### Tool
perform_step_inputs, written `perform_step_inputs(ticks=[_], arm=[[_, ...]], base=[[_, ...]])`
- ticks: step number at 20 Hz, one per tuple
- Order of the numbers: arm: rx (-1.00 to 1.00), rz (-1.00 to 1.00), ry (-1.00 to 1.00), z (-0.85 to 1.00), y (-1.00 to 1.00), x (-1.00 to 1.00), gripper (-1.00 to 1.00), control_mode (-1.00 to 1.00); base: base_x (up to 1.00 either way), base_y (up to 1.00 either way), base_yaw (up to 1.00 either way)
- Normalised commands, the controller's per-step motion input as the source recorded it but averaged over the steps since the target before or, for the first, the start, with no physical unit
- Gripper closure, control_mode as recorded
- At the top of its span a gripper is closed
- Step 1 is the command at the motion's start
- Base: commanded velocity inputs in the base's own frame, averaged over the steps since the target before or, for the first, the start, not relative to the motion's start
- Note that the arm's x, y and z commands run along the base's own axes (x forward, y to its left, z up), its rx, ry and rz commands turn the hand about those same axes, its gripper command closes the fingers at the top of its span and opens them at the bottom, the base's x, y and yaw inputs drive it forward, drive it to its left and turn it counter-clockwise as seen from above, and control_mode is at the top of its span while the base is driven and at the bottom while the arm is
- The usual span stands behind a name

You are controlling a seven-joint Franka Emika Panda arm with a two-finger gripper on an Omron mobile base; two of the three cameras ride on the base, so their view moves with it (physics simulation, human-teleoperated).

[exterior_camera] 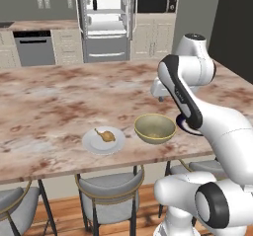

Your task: Pick the chicken drumstick and onion from their plates and place them in the bowl. Then put the bowl in the fridge.

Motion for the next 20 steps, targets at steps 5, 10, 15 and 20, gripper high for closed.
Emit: perform_step_inputs(ticks=[5,10,15,20], arm=[[0.0,0.0,0.0,0.0,0.0,0.0,-1.0,1.0],[0.0,0.0,0.0,0.0,0.0,0.0,-1.0,1.0],[0.0,0.0,0.0,0.0,0.0,0.0,-1.0,1.0],[0.0,0.0,0.0,0.0,0.0,0.0,-1.0,-1.0]], base=[[0.22,0.0,0.0],[0.0,0.0,0.0],[0.0,0.0,0.0],[0.0,0.0,0.0]])
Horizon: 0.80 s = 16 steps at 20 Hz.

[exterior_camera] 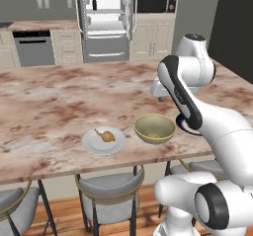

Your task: Pick the chicken drumstick and onion from their plates and place them in the bowl. Then put the bowl in the fridge.

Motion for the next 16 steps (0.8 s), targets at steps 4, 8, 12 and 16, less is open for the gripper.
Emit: perform_step_inputs(ticks=[4,8,12,16], arm=[[0.0,0.0,0.0,0.0,0.0,0.0,-1.0,-1.0],[-0.02,0.01,-0.03,0.0,0.0,-0.04,-1.0,-1.0],[-0.01,0.02,-0.01,-0.07,-0.11,0.04,-1.0,-1.0],[0.05,0.11,0.0,0.0,-0.53,0.12,-1.0,-1.0]], base=[[0.0,0.0,0.0],[0.0,0.0,0.0],[0.0,0.0,0.0],[0.0,0.0,0.0]])
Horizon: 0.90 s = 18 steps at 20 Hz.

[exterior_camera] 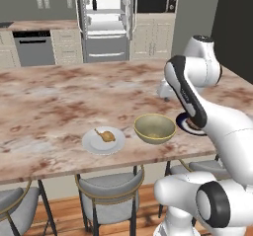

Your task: Pick the chicken drumstick and onion from their plates and place them in the bowl. Then put the bowl in the fridge.

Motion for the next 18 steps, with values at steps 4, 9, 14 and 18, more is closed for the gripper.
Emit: perform_step_inputs(ticks=[4,9,14,18], arm=[[0.12,0.05,0.0,0.0,-0.67,0.11,-1.0,-1.0],[0.05,-0.11,0.04,0.0,-0.63,0.14,-1.0,-1.0],[0.0,-0.33,0.12,0.0,-0.53,0.19,-1.0,-1.0],[0.04,-0.16,0.18,-0.11,-0.45,0.16,-1.0,-1.0]], base=[[0.0,0.0,0.0],[0.0,0.0,0.0],[0.0,0.0,0.0],[0.0,0.0,0.0]])
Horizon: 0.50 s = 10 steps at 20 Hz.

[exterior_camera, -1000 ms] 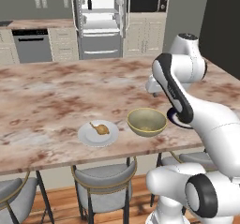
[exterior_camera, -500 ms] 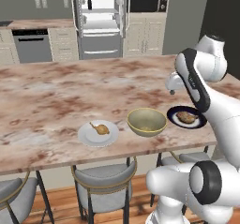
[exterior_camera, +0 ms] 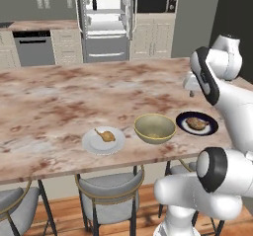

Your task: Pick the chicken drumstick and onion from their plates and place them in the bowl. Then put the bowl in the fridge.

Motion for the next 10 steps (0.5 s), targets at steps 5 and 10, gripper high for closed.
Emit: perform_step_inputs(ticks=[5,10], arm=[[0.08,0.05,0.01,-0.08,-0.39,0.11,-1.0,-1.0],[0.0,-0.17,0.09,-0.18,-0.38,0.16,-1.0,-1.0]], base=[[0.0,0.0,0.0],[0.0,0.0,0.0]])
